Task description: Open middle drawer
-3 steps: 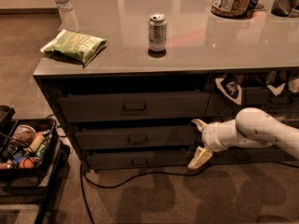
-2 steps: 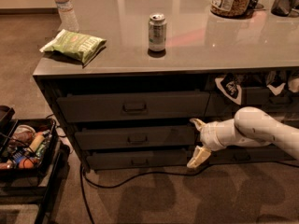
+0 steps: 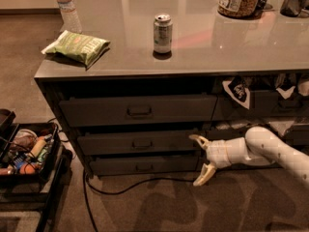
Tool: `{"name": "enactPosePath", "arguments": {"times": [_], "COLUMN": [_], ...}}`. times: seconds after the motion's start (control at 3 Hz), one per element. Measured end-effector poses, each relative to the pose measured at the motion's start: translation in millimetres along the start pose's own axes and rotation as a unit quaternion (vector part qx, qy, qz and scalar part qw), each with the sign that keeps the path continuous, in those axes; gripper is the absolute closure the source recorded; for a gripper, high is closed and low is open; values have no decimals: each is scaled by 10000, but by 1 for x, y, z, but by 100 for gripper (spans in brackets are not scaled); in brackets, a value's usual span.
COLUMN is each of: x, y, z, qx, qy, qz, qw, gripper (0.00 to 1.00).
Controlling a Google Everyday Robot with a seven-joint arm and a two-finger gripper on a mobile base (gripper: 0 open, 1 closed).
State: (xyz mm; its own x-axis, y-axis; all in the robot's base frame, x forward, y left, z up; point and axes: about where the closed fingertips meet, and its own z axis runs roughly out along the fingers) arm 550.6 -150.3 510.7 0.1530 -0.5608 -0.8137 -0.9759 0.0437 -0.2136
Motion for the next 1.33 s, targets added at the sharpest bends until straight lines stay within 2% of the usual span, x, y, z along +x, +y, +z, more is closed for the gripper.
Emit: {"name": "enactPosePath", "arguments": {"times": [0.33, 0.67, 1.0, 1.33], "x": [5, 6, 15, 41], "y": [23, 23, 27, 19], "z": [12, 14, 23, 37], "qx": [-370, -355, -243, -177], "qy": [-275, -190, 222, 608], "qz": [-136, -112, -259, -396], "qw": [9988, 9991, 9991, 9972], "gripper": [0, 0, 0, 0]}}
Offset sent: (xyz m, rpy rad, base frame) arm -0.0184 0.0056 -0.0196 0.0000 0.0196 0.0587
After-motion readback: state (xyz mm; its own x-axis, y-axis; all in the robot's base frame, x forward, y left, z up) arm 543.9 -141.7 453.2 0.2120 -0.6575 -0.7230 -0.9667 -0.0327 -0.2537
